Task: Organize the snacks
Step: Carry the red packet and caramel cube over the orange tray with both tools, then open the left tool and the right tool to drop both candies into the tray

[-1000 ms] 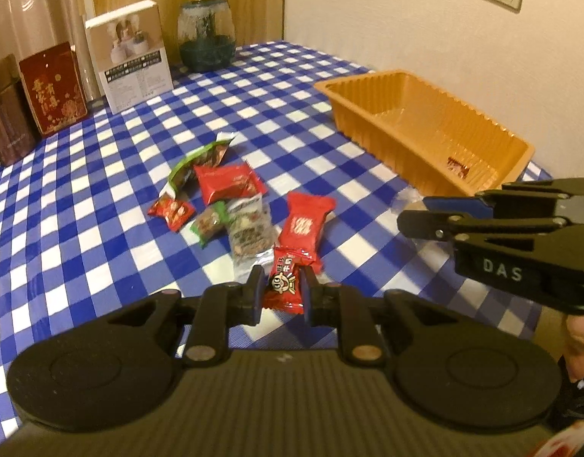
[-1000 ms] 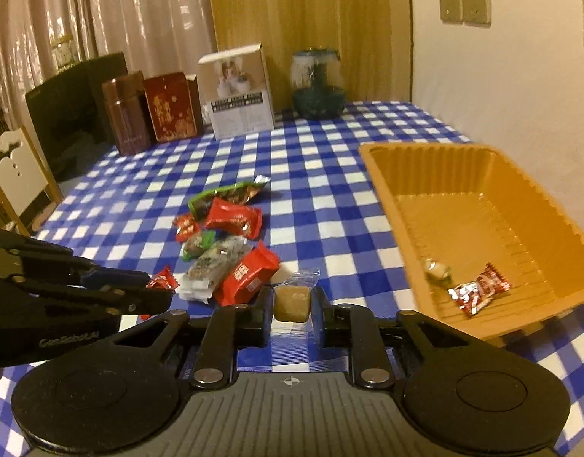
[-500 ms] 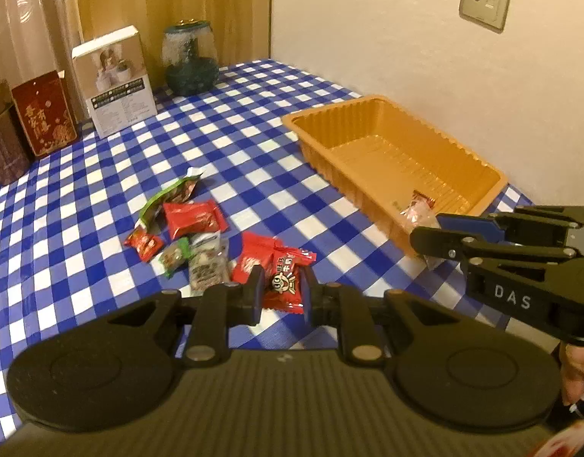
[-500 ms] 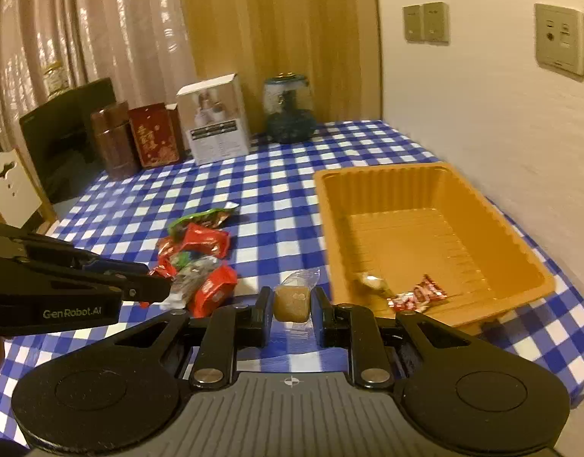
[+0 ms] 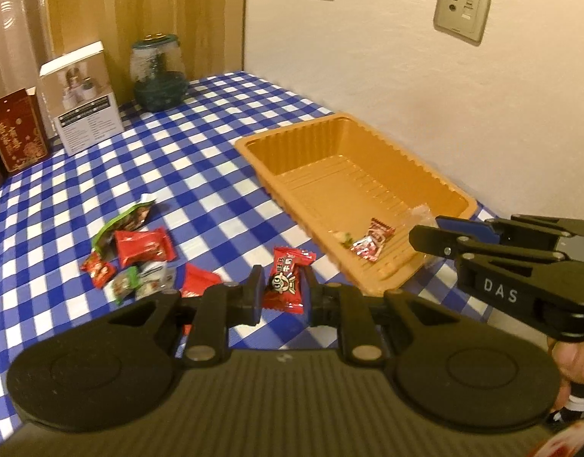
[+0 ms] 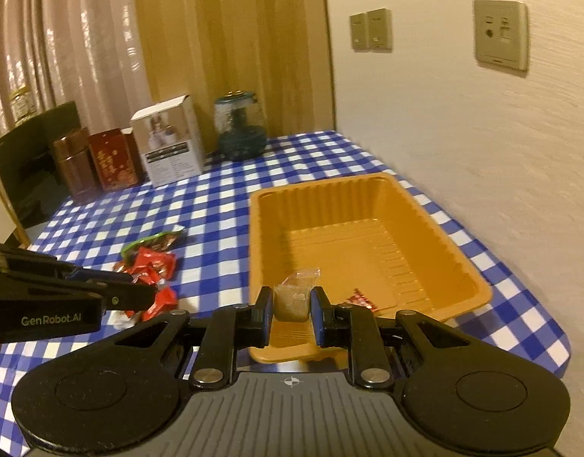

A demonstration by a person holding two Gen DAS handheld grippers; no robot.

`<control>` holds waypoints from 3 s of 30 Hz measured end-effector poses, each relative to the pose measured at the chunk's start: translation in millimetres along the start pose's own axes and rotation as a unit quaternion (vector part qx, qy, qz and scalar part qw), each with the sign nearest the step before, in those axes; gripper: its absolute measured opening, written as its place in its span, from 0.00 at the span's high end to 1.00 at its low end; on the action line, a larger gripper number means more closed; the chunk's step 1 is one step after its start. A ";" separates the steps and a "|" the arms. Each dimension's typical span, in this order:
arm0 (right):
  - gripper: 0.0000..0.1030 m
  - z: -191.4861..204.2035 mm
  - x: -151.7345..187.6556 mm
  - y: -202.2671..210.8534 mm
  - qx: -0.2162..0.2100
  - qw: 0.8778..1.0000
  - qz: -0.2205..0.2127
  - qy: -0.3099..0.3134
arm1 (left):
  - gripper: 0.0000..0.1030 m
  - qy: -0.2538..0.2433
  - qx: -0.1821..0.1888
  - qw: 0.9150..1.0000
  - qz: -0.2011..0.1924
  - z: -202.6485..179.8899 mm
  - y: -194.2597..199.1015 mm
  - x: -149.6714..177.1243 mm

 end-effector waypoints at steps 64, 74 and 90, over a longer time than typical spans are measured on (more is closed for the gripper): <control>0.79 -90.0 -6.7 -53.0 0.032 0.998 0.004 -0.057 | 0.60 -0.020 0.034 0.999 -0.003 -27.6 -91.4 -25.2; 0.76 -84.5 -4.5 -59.4 0.019 0.998 0.007 -0.060 | 0.60 -0.007 0.027 1.000 -0.001 -13.5 -92.0 -20.8; 0.46 -73.4 -7.4 -50.1 0.010 0.998 -0.007 -0.069 | 0.57 -0.002 0.012 1.000 -0.002 0.9 -77.9 -15.2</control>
Point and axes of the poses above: each gripper's, at about its wrist camera, not at the fingertips, and y roughly against the way its jaws point, z to its left, x to its underside, the point moved 10 cm from there along -y, roughly the way its jaws point, and after that the axes turned 7 degrees about y, right-handed, at the moved point
